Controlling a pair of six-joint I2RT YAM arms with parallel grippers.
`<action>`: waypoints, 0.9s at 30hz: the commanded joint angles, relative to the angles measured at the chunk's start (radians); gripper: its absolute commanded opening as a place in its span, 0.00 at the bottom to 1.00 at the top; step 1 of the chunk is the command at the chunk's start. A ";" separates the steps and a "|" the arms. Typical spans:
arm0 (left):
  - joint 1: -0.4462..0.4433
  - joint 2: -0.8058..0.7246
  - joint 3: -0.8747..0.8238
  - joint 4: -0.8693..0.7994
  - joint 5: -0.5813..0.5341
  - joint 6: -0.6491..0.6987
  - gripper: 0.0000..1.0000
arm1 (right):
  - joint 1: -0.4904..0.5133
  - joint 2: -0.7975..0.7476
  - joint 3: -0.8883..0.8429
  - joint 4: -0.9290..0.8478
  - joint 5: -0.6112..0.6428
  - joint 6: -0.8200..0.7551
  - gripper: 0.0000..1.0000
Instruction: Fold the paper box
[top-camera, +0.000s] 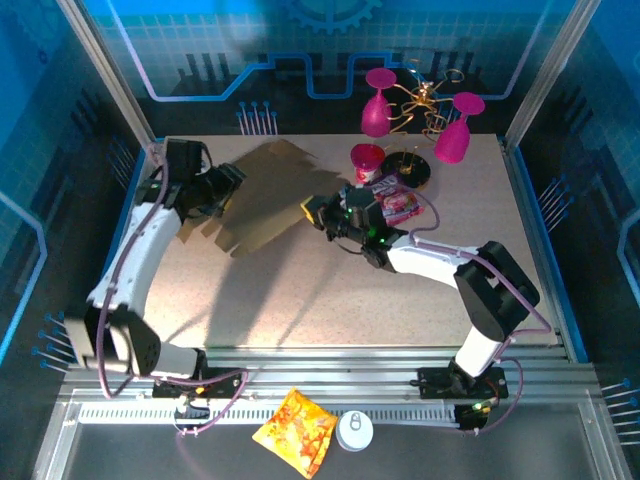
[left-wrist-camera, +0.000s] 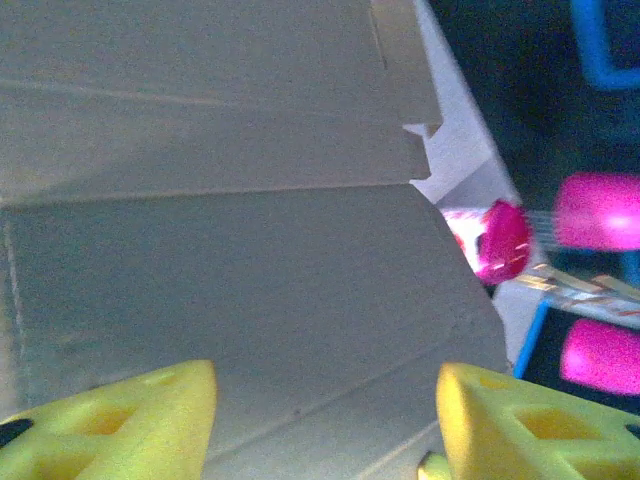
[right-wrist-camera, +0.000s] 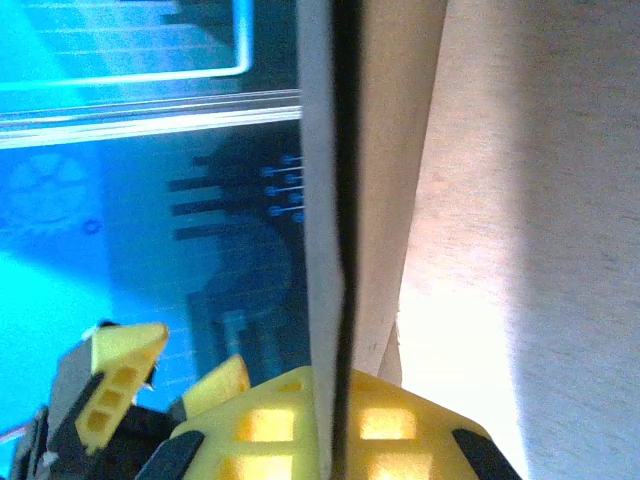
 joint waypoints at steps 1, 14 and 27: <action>0.048 -0.048 0.004 -0.101 -0.048 -0.126 0.63 | -0.015 -0.019 0.082 0.004 -0.025 -0.035 0.00; 0.325 -0.210 -0.259 0.053 0.147 -0.496 0.83 | -0.075 0.007 0.279 0.037 -0.145 -0.034 0.00; 0.321 -0.276 -0.605 0.415 0.068 -1.012 0.99 | -0.084 0.050 0.330 0.063 -0.141 0.042 0.00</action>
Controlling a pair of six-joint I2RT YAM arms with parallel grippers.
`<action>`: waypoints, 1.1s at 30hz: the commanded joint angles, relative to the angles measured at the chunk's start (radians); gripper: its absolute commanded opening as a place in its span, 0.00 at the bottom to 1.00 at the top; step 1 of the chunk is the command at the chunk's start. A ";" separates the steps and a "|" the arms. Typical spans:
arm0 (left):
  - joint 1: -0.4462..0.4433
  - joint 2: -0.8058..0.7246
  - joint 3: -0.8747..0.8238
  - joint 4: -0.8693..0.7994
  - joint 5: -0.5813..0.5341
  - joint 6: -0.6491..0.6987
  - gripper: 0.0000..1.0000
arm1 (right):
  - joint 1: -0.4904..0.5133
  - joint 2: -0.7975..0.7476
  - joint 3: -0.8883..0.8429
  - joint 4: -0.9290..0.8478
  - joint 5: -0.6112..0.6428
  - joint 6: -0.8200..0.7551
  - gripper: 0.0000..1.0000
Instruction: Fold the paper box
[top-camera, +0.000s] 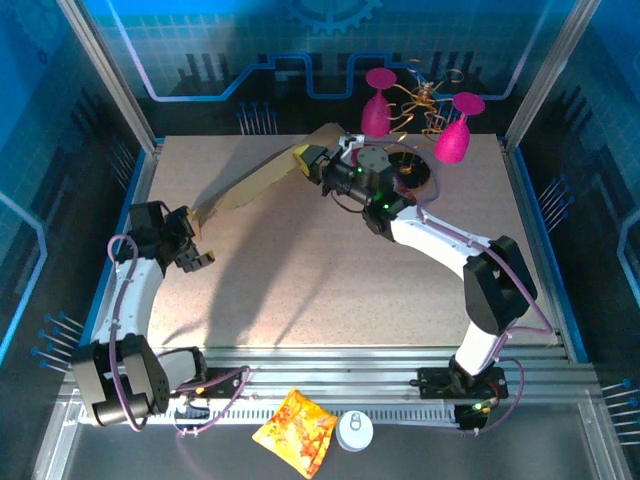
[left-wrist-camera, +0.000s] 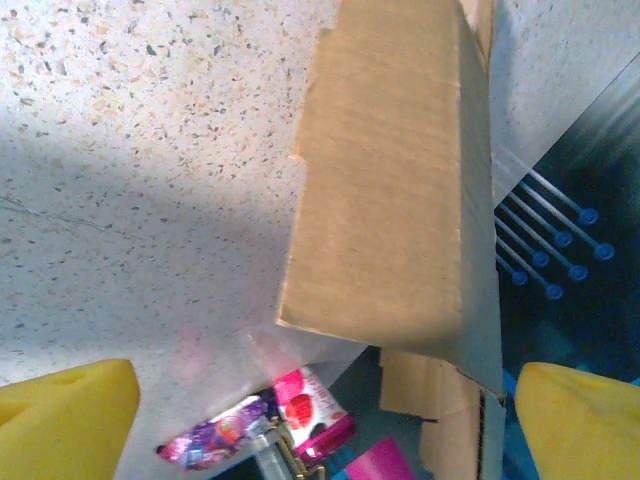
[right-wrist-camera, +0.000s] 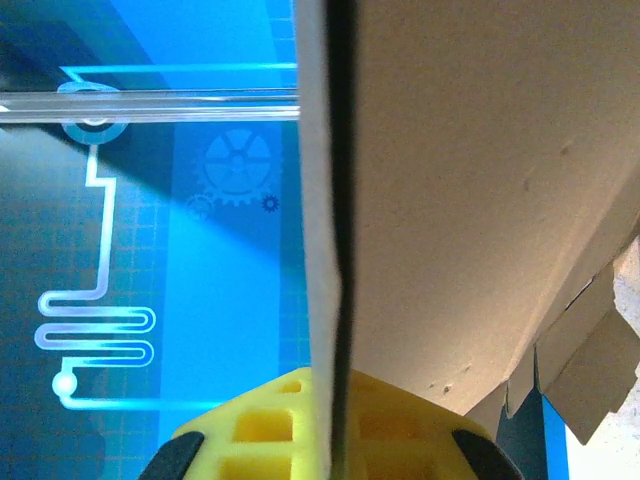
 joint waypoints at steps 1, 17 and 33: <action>-0.006 -0.043 -0.035 0.130 -0.055 -0.170 0.99 | -0.008 0.012 0.050 0.044 -0.005 0.025 0.00; -0.002 0.112 -0.177 0.610 -0.182 -0.235 0.56 | -0.011 0.007 0.033 0.052 0.034 0.087 0.00; 0.017 0.091 0.136 0.705 -0.249 0.182 0.00 | -0.014 -0.285 -0.008 -0.539 0.066 -0.161 0.67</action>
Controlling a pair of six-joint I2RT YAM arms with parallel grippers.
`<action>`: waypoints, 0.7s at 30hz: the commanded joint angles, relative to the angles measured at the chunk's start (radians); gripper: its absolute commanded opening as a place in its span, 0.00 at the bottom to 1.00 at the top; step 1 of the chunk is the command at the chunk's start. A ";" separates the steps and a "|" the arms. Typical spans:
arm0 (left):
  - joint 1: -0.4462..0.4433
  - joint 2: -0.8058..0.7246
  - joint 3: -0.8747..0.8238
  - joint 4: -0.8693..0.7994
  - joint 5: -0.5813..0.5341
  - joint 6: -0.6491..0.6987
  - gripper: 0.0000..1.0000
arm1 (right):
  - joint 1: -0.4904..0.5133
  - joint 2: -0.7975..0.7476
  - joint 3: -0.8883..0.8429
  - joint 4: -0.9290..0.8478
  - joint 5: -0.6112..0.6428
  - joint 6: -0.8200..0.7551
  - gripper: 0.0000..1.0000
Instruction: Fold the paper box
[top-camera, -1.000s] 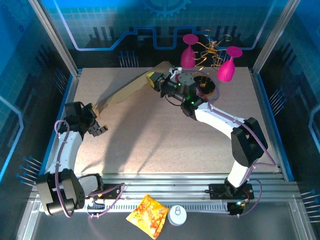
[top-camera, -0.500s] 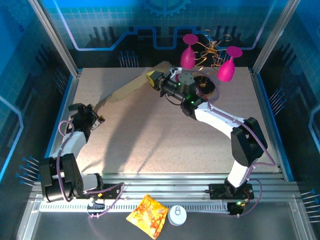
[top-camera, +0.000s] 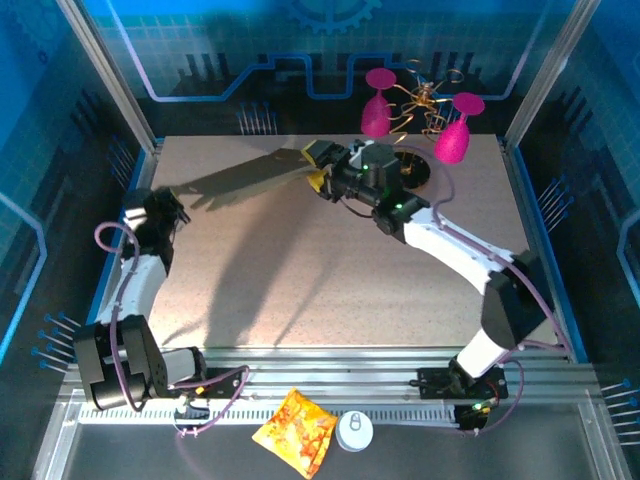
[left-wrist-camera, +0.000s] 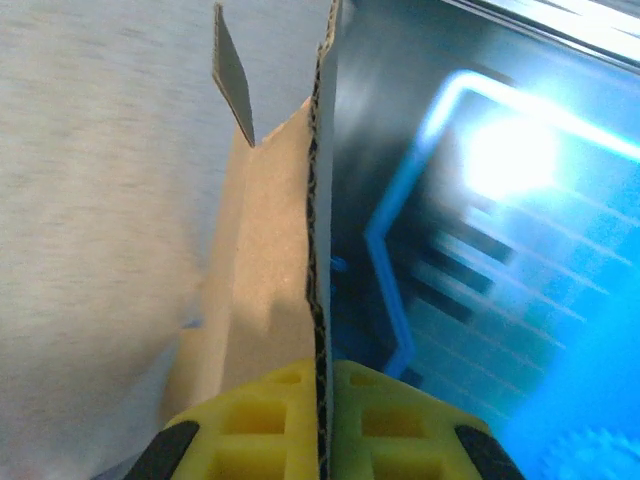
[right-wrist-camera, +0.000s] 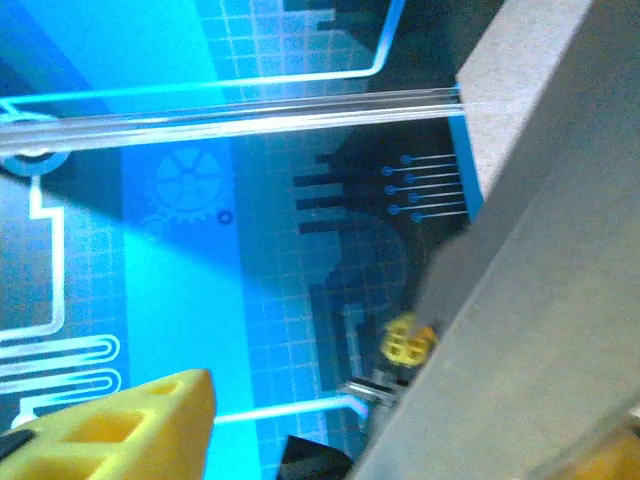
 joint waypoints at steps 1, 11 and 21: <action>0.008 0.016 0.166 0.116 0.029 0.212 0.00 | -0.014 -0.145 -0.008 -0.242 0.029 -0.157 0.68; -0.027 0.165 0.570 0.129 0.160 0.473 0.00 | -0.025 -0.299 -0.029 -0.451 0.011 -0.297 0.70; -0.248 0.256 0.877 -0.085 0.220 0.970 0.00 | -0.080 -0.146 0.279 -0.664 -0.074 -0.485 0.69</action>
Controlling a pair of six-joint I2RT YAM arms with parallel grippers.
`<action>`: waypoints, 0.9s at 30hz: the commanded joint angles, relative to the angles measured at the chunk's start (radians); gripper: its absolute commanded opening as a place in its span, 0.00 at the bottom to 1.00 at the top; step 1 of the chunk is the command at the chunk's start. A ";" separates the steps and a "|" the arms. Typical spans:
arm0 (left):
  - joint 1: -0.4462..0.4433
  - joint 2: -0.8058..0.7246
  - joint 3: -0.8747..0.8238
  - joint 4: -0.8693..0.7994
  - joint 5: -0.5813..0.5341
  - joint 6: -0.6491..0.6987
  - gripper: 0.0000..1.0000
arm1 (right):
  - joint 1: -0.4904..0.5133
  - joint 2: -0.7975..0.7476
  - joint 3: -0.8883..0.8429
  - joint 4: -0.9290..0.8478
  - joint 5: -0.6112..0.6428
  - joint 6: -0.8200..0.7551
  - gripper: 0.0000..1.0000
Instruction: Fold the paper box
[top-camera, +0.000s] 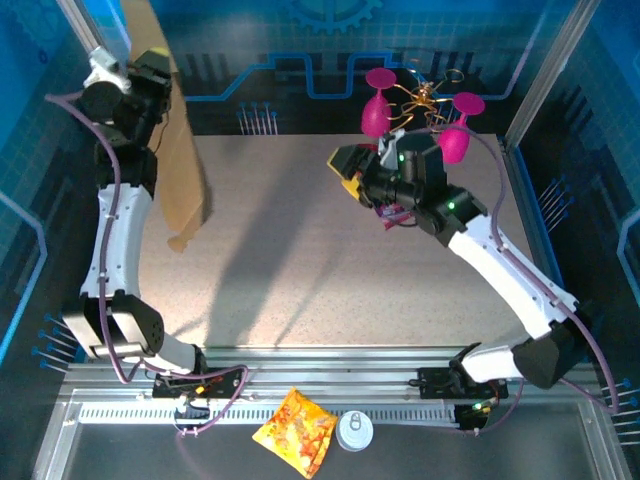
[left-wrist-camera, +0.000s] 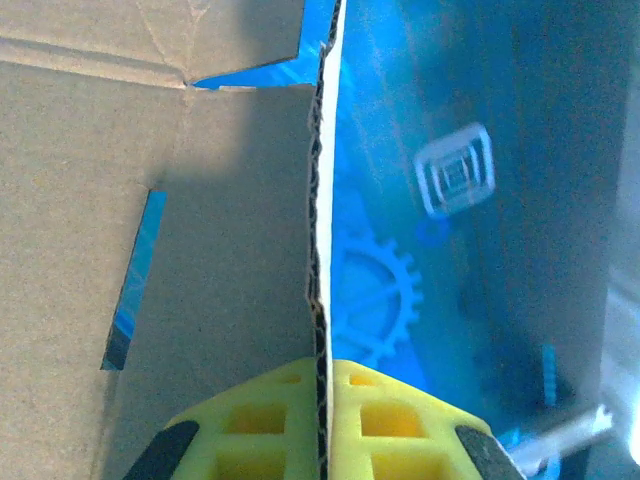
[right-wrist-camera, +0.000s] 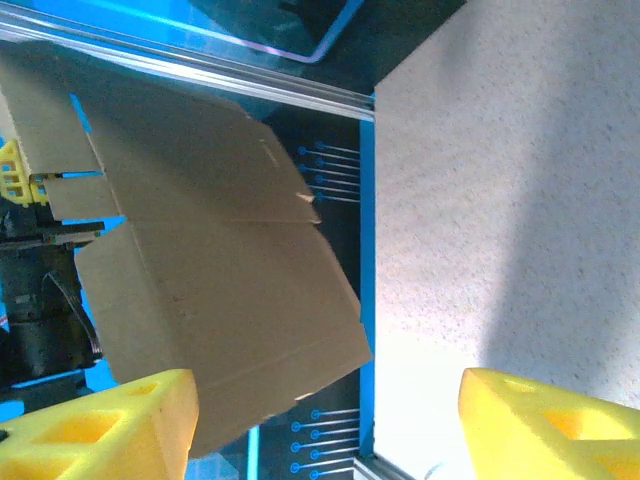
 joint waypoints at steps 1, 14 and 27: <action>-0.119 -0.007 0.013 -0.090 0.022 0.311 0.00 | -0.043 0.065 0.137 -0.129 -0.055 -0.115 0.70; -0.513 -0.033 -0.630 0.264 -0.259 0.596 0.00 | -0.212 0.307 0.412 -0.433 -0.224 -0.456 0.69; -0.667 -0.095 -0.792 0.244 -0.249 0.636 0.00 | -0.240 0.568 0.647 -0.606 -0.132 -0.516 0.74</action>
